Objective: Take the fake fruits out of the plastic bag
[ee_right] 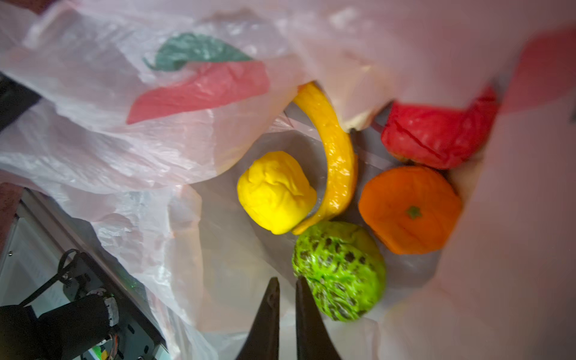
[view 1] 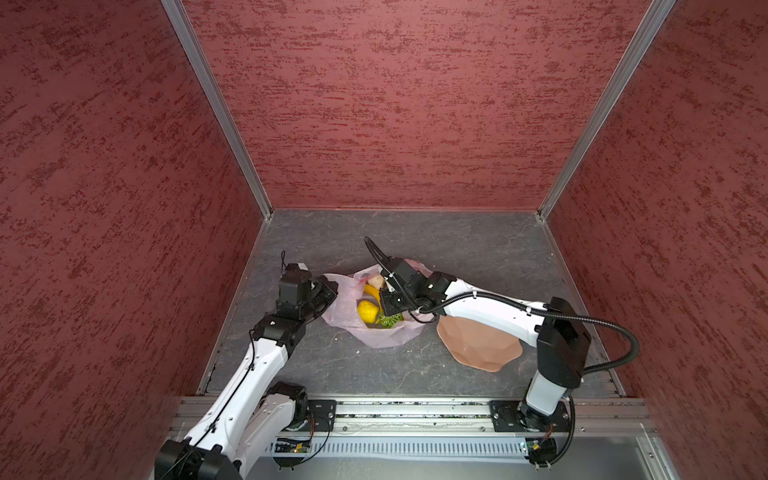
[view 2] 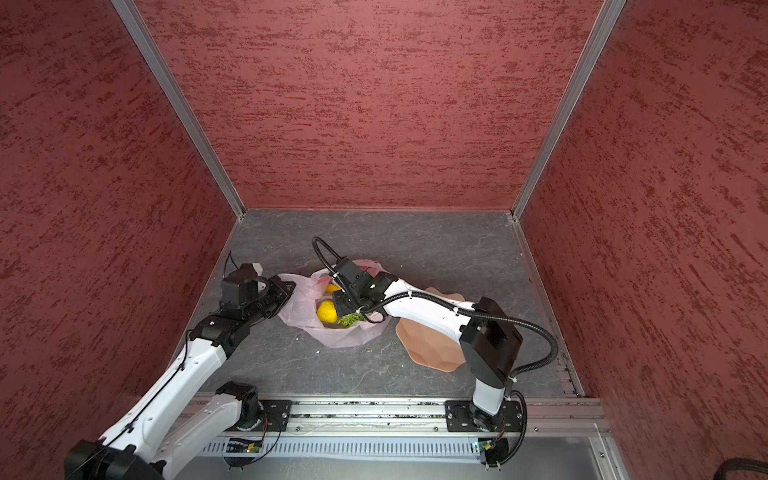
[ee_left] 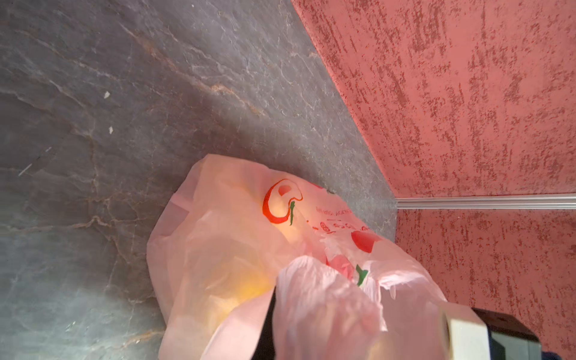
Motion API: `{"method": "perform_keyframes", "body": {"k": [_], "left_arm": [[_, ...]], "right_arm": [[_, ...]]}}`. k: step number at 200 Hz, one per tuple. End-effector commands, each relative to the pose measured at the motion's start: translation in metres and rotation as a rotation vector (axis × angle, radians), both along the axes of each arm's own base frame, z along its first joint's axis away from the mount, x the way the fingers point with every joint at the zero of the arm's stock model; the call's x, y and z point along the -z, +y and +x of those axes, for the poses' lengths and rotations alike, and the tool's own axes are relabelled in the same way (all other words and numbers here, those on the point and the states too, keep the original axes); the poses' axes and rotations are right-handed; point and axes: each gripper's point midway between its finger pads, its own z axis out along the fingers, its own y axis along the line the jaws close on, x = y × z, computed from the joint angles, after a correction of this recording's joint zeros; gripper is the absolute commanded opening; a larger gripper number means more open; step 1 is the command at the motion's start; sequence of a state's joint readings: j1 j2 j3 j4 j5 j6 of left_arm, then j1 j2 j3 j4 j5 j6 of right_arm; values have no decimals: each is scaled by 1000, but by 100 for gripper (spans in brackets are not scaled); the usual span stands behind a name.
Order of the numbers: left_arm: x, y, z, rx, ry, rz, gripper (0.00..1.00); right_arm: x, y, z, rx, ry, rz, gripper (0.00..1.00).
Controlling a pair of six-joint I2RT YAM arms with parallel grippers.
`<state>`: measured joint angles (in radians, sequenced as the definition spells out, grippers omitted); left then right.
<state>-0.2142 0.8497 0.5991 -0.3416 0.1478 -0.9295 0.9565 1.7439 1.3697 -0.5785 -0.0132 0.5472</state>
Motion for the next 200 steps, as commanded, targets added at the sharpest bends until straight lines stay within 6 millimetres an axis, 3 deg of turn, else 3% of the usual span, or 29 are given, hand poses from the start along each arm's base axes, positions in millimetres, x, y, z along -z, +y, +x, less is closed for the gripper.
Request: {"method": "perform_keyframes", "body": {"k": [1, 26, 56, 94, 110, 128, 157, 200], "left_arm": [[20, 1, -19, -6, 82, 34, 0], [27, 0, -30, -8, 110, 58, 0], [38, -6, -40, 8, 151, 69, 0], [52, -13, -57, 24, 214, 97, 0], [56, -15, -63, 29, 232, 108, 0], [62, -17, -71, 33, 247, 122, 0], [71, -20, -81, 36, 247, 136, 0], [77, -22, -85, 26, 228, 140, 0]], "right_arm": [[9, -32, -13, 66, 33, -67, 14], [16, -57, -31, 94, 80, -91, 14], [41, -79, -47, 104, 122, -149, 13], [75, -83, -51, 72, 138, -187, 13], [80, -82, -48, 61, 131, -209, 13], [70, -82, -38, 60, 82, -235, 14], [37, -79, -20, 81, 10, -259, 23], [-4, -70, -11, 131, -38, -184, 36]]}}
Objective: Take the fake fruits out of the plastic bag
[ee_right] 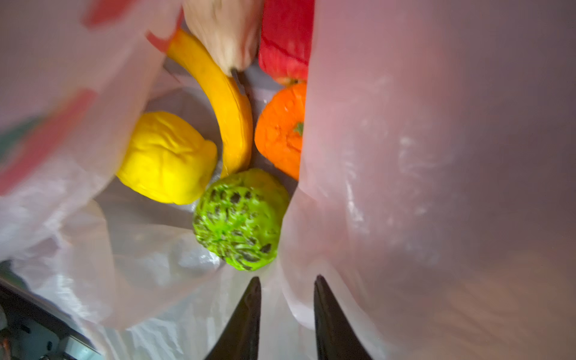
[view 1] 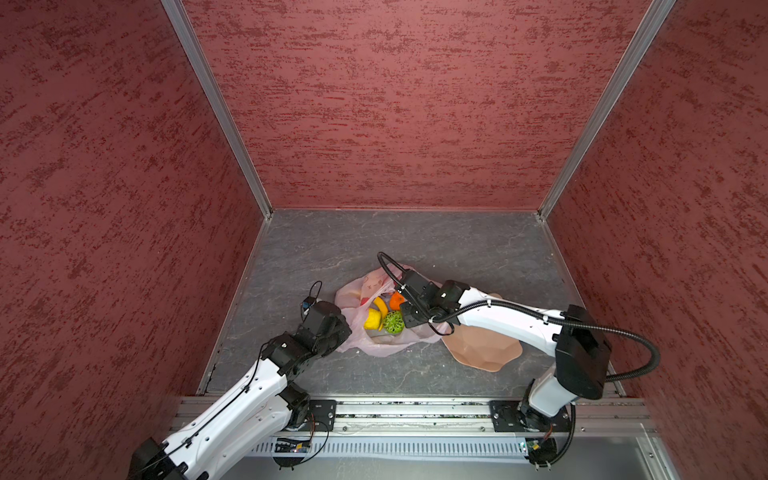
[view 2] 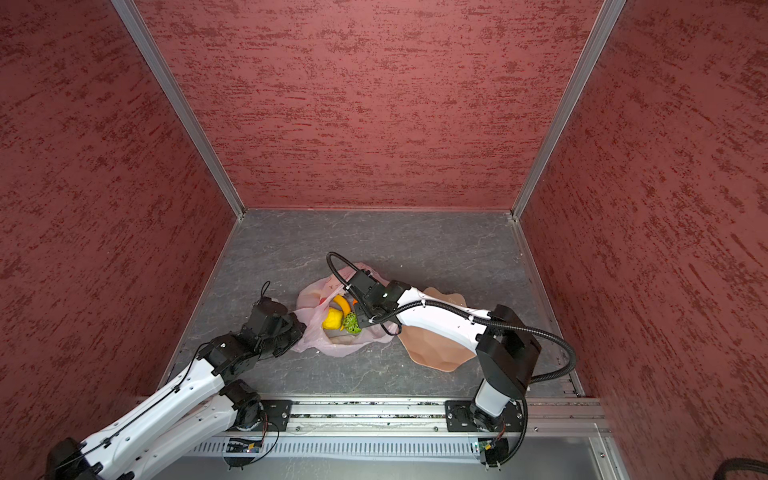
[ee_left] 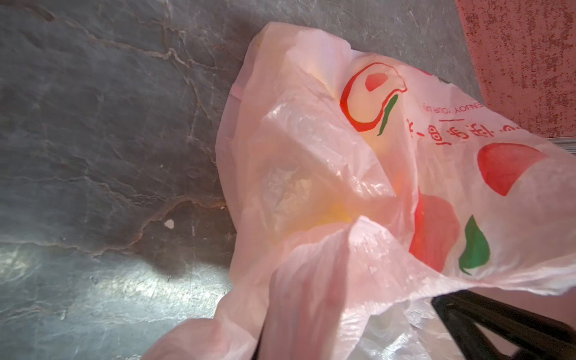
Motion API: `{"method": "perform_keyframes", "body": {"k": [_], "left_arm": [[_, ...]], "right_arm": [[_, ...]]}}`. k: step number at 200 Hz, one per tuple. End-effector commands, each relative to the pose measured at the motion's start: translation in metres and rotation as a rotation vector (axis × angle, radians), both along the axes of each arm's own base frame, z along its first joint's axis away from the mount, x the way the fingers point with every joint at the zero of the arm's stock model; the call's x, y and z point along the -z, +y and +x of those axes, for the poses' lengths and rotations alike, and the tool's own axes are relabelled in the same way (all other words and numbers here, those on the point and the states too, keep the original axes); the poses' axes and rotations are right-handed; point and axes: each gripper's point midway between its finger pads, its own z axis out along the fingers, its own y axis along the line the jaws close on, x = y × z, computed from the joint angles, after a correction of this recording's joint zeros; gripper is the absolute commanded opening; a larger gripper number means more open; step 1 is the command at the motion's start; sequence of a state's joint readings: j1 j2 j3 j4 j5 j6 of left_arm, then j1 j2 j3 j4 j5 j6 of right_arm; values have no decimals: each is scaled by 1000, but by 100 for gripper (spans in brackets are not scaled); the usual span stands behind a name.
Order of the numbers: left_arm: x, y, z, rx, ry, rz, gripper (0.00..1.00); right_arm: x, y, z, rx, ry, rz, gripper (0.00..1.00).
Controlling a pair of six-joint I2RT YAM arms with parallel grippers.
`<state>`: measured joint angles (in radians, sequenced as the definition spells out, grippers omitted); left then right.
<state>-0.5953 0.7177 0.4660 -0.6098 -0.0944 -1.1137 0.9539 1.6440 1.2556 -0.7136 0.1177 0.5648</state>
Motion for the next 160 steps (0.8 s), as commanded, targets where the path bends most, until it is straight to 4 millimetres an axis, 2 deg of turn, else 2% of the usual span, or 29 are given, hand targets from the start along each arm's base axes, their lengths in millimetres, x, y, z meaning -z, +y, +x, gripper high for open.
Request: {"method": "perform_keyframes", "body": {"k": [1, 30, 63, 89, 117, 160], "left_arm": [[2, 6, 1, -46, -16, 19, 0], [6, 4, 2, -45, -18, 17, 0], [5, 3, 7, -57, -33, 12, 0], [-5, 2, 12, -69, -68, -4, 0], [-11, 2, 12, -66, -82, -11, 0], [-6, 4, 7, -67, -67, -12, 0]], "right_arm": [[-22, -9, 3, 42, -43, -5, 36], [-33, 5, 3, 26, -68, 28, 40], [-35, 27, 0, -31, -79, 74, 47], [-25, 40, 2, -73, -83, 68, 52], [-9, 44, 9, -72, -96, 46, 60], [8, 61, 10, -98, -70, 74, 68]]}}
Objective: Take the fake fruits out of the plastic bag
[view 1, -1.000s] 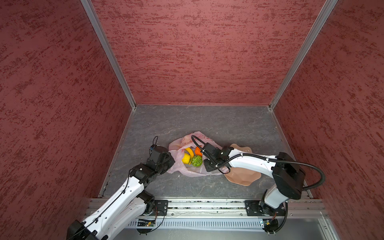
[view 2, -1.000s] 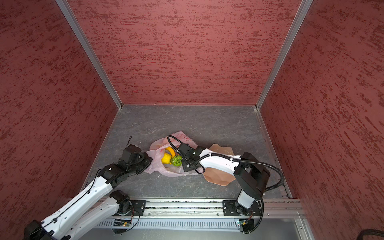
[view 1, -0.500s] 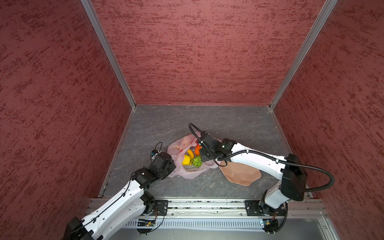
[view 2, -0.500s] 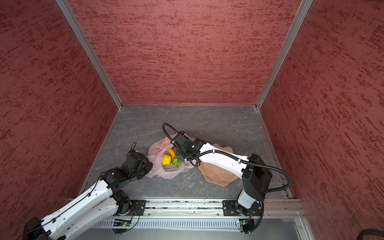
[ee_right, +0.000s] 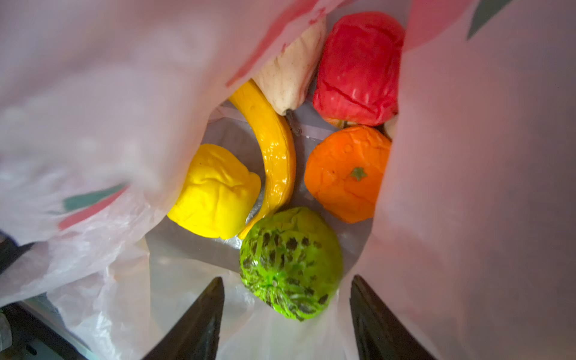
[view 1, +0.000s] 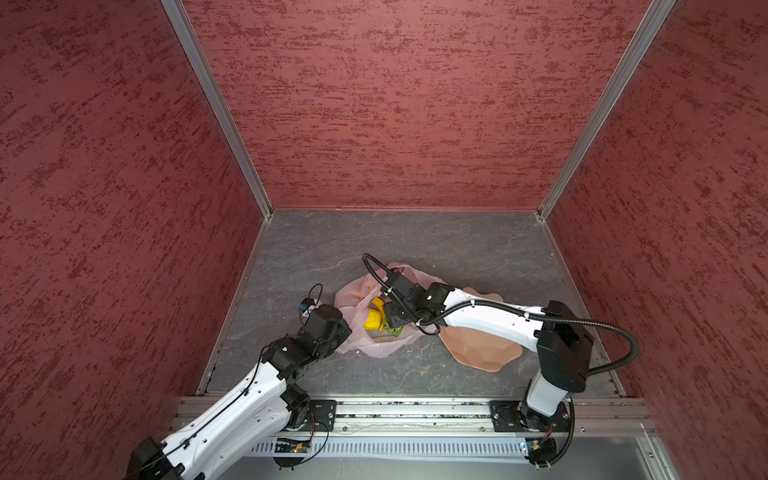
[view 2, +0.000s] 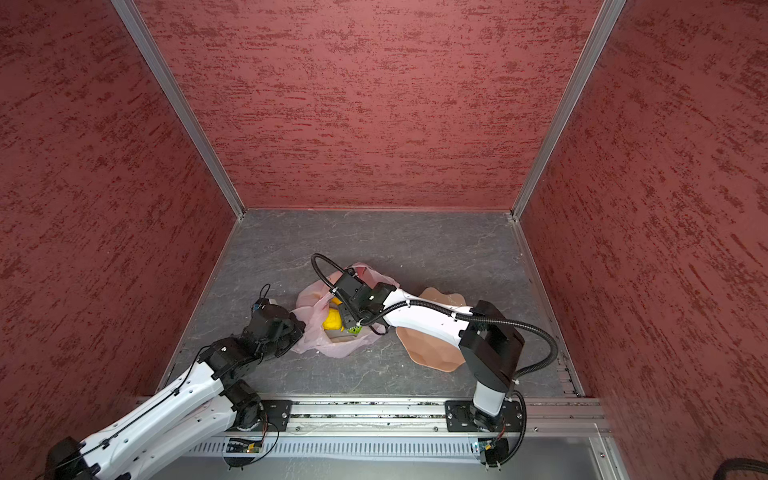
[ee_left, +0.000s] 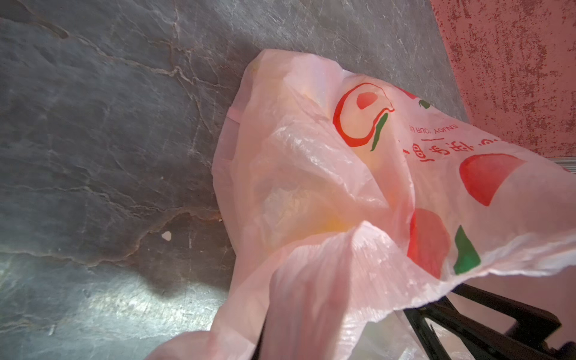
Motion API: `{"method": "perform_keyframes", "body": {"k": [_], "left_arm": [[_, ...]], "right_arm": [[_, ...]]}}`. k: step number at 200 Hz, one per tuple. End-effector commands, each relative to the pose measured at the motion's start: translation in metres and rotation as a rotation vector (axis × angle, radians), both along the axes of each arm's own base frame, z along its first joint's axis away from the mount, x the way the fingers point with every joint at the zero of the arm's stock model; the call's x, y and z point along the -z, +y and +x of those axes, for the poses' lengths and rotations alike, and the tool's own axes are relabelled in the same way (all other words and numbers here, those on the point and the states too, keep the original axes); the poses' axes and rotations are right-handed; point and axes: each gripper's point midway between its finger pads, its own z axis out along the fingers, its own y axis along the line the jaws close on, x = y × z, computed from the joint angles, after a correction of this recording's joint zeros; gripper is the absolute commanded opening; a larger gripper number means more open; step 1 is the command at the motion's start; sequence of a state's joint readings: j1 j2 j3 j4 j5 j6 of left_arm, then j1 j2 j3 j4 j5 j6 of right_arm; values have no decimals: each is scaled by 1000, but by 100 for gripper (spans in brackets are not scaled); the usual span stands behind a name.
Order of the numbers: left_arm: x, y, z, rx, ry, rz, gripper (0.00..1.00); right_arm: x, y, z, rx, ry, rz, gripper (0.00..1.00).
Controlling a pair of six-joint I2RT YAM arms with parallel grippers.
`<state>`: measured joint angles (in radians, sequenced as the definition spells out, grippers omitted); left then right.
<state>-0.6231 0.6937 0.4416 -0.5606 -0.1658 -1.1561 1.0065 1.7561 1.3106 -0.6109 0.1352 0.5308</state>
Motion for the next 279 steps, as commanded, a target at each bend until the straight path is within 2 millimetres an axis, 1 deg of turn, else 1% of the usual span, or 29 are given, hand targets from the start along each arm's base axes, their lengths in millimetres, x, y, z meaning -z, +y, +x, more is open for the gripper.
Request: {"method": "perform_keyframes", "body": {"k": [1, 41, 63, 114, 133, 154, 187, 217, 247, 279], "left_arm": [[-2, 2, 0, -16, -8, -3, 0], [2, -1, 2, -11, -3, -6, 0], [2, -3, 3, -7, -1, -7, 0], [6, -3, 1, -6, 10, -9, 0], [8, -3, 1, -3, 17, -6, 0], [9, -3, 1, -2, 20, -4, 0], [11, -4, 0, -2, 24, -7, 0], [11, -4, 0, -2, 25, -7, 0], [7, -3, 3, -8, 14, -5, 0], [-1, -2, 9, -19, -15, 3, 0]], "right_arm": [[-5, 20, 5, -26, -19, 58, 68], [15, 24, 1, -44, 28, 32, 71], [28, 21, -1, -38, 58, 6, 72], [51, 16, -7, -27, 107, -37, 79], [58, 16, -8, -22, 120, -41, 79], [63, 15, -10, -22, 132, -47, 77], [70, 13, -13, -22, 147, -55, 68], [69, 12, -13, -26, 145, -58, 52], [53, 13, -11, -38, 121, -45, 38], [31, 13, -10, -58, 89, -28, 29]]}}
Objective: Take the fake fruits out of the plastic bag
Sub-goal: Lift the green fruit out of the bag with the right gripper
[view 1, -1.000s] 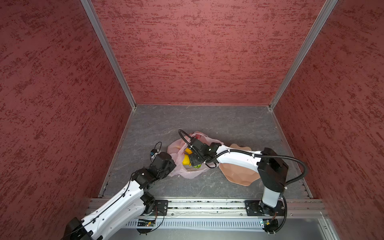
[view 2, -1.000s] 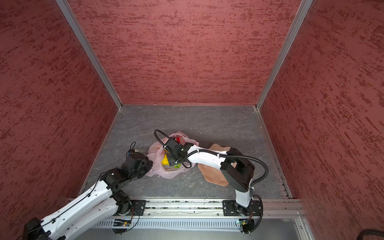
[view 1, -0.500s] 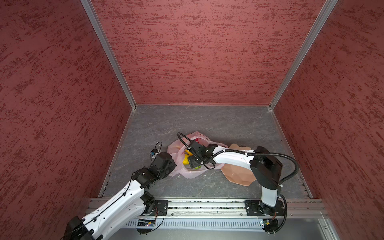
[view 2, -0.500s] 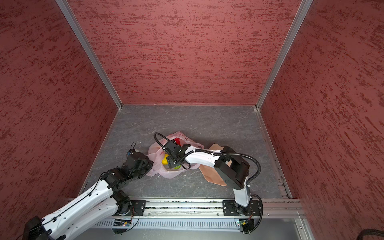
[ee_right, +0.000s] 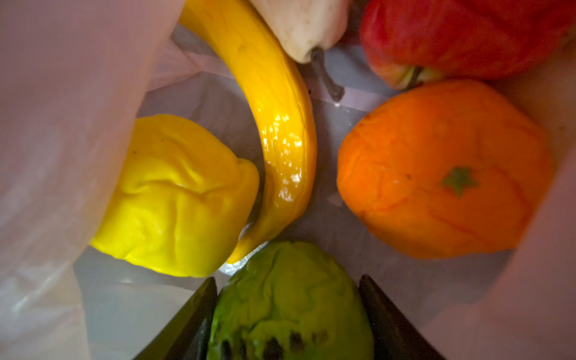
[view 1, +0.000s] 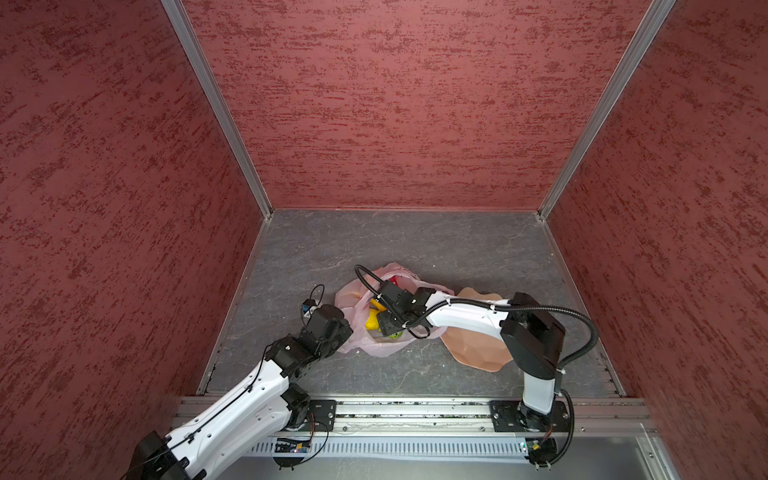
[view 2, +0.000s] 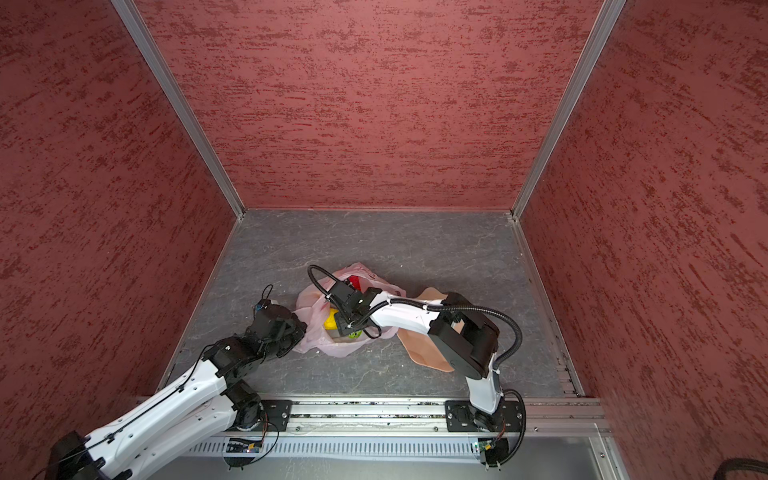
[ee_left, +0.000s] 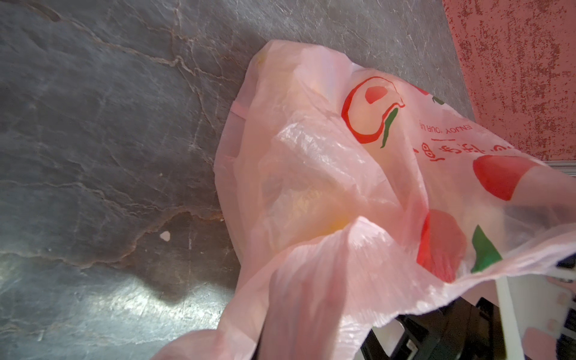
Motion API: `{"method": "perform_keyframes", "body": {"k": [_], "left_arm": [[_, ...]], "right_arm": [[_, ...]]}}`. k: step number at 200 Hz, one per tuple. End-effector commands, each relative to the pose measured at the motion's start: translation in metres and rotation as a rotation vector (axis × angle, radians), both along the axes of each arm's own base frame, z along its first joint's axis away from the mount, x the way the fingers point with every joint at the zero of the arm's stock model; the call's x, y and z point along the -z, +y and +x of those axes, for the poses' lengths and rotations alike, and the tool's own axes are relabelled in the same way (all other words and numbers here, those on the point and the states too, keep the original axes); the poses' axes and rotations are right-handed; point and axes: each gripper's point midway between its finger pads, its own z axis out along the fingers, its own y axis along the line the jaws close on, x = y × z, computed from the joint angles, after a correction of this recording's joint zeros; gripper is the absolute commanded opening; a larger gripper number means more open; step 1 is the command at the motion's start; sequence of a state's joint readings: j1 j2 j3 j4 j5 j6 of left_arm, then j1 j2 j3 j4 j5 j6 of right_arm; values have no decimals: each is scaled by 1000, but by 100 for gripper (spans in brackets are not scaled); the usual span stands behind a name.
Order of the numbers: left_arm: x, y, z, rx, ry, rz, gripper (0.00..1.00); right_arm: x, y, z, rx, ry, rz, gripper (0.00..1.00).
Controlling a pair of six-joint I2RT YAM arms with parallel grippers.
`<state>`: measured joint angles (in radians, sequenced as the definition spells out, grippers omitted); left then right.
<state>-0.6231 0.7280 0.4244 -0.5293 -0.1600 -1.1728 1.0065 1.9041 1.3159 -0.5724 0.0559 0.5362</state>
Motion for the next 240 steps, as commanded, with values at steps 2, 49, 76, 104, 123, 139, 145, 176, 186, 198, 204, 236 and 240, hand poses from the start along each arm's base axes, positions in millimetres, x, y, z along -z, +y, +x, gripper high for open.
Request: {"method": "perform_keyframes", "body": {"k": [2, 49, 76, 104, 123, 139, 145, 176, 186, 198, 204, 236, 240], "left_arm": [[-11, 0, 9, -13, -41, 7, 0], [-30, 3, 28, -41, -102, 22, 0], [-46, 2, 42, -42, -143, 34, 0], [-55, 1, 52, -37, -165, 46, 0], [-57, -1, 55, -33, -170, 44, 0], [-57, -3, 55, -27, -168, 38, 0], [-56, -4, 55, -25, -167, 38, 0], [-56, -5, 52, -16, -166, 27, 0], [-56, -5, 50, -12, -168, 26, 0], [-56, -5, 48, -9, -165, 26, 0], [-56, -6, 47, -6, -167, 25, 0], [-51, -5, 43, -9, -152, 21, 0], [-50, -5, 43, -9, -150, 21, 0]], "right_arm": [[-27, 1, -2, -28, -29, 25, 28], [-52, 4, -7, -67, -38, 75, 22], [-65, 4, -8, -90, -52, 88, 20], [-78, 4, -7, -103, -74, 97, 18], [-92, 6, -4, -104, -101, 117, 18], [-103, 8, 1, -99, -133, 130, 17], [-108, 8, 3, -94, -145, 135, 17], [-123, 12, 15, -59, -207, 157, 15], [-124, 13, 18, -45, -218, 164, 15], [-126, 15, 23, -24, -229, 178, 15], [-127, 17, 24, -18, -235, 185, 14], [-138, 26, 34, 2, -267, 231, 14], [-142, 27, 35, 1, -273, 237, 14]]}}
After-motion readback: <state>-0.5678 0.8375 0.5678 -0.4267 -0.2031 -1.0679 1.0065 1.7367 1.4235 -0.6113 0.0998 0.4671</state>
